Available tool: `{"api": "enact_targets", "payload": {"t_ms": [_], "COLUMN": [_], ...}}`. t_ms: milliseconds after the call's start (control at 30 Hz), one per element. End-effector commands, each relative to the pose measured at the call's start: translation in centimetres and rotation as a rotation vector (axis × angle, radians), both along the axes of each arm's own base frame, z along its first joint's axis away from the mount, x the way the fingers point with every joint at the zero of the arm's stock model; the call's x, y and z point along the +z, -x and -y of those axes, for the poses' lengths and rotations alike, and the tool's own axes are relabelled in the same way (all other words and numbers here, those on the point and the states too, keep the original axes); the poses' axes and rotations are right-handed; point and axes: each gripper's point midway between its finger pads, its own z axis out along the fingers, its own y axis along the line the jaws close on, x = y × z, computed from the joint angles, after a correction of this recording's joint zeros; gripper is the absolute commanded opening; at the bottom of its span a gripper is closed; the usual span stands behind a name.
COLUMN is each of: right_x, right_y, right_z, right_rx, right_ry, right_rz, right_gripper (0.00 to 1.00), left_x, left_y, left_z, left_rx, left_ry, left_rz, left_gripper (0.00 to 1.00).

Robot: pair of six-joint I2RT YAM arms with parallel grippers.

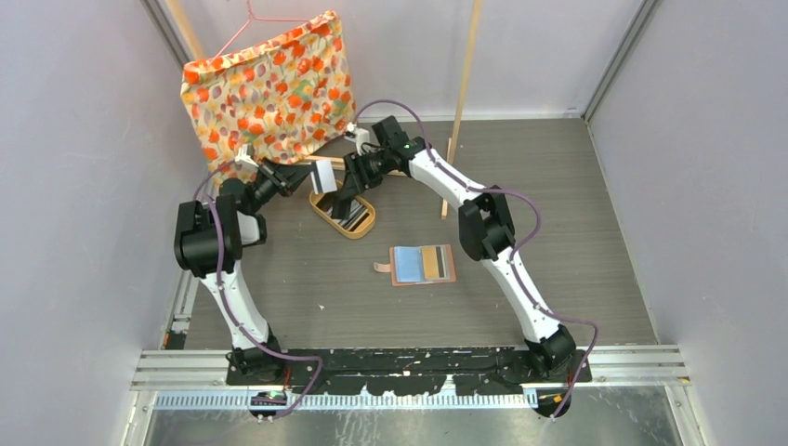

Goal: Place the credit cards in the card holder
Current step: Place the credit card in the storage box.

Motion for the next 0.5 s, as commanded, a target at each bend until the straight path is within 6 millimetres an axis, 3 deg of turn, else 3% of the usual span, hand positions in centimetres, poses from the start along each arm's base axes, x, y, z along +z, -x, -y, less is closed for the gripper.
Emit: {"api": "enact_targets", "payload": {"t_ms": [0, 267, 333, 367, 467], "right_x": [5.8, 8.0, 9.5, 9.1, 11.6], "right_y": [-1.4, 0.7, 2.5, 3.4, 7.2], "right_z": [1.7, 4.3, 5.5, 6.1, 8.4], "right_rx": [-0.017, 0.043, 0.072, 0.092, 0.157], "right_ry": [0.017, 0.086, 0.093, 0.106, 0.1], "right_rz": [0.176, 0.263, 0.287, 0.276, 0.307], "right_gripper": [0.65, 0.69, 0.69, 0.69, 0.69], "left_x": [3.4, 5.2, 6.4, 6.9, 8.4], "left_y": [0.9, 2.6, 3.4, 3.8, 5.3], "left_z": [0.9, 2.2, 2.9, 3.4, 5.2], "left_rx": [-0.008, -0.035, -0.052, -0.064, -0.107], "left_ry": [-0.036, -0.045, -0.05, -0.049, -0.05], "left_rz": [0.119, 0.159, 0.188, 0.198, 0.237], "left_gripper": [0.0, 0.0, 0.0, 0.0, 0.0]}}
